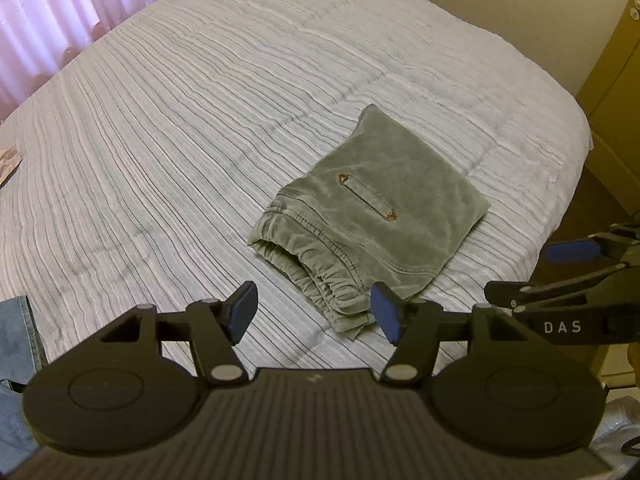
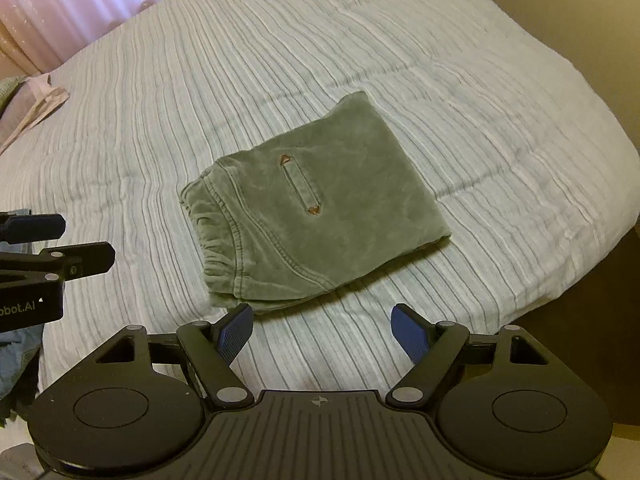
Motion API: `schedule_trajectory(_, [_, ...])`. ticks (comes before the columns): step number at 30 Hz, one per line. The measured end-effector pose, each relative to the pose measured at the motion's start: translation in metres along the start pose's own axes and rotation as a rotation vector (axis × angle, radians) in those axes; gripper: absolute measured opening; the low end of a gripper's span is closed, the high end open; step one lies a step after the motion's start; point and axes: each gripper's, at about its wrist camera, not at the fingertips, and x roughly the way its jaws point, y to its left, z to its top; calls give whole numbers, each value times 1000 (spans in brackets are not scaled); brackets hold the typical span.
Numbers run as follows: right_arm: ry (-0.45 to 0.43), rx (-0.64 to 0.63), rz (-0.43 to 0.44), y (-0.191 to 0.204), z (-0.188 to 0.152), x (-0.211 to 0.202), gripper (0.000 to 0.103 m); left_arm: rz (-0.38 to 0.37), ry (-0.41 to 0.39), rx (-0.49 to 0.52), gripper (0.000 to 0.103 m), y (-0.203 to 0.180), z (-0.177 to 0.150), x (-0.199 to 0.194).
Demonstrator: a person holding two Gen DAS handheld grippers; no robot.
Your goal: Fold clothes
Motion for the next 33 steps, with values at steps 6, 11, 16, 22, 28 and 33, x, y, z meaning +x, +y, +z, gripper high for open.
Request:
schedule_trajectory(6, [-9, -36, -18, -1, 4, -5, 79, -6, -6, -38, 59, 4, 3, 1])
schedule_trajectory(11, [-5, -59, -21, -8, 11, -4, 79, 2, -5, -73, 59, 1, 8, 4])
schedule_trajectory(16, [-6, -112, -2, -18, 31, 0, 79, 15, -8, -134, 59, -1, 17, 9])
schedule_trajectory(22, [12, -217, 88, -44, 67, 15, 79, 31, -19, -295, 59, -8, 35, 26])
schedule_trajectory(28, [41, -370, 191, -99, 115, 45, 79, 78, 5, -549, 59, -31, 49, 54])
schedule_trajectory(33, [40, -403, 299, -158, 152, 61, 79, 113, -17, -746, 59, -47, 47, 65])
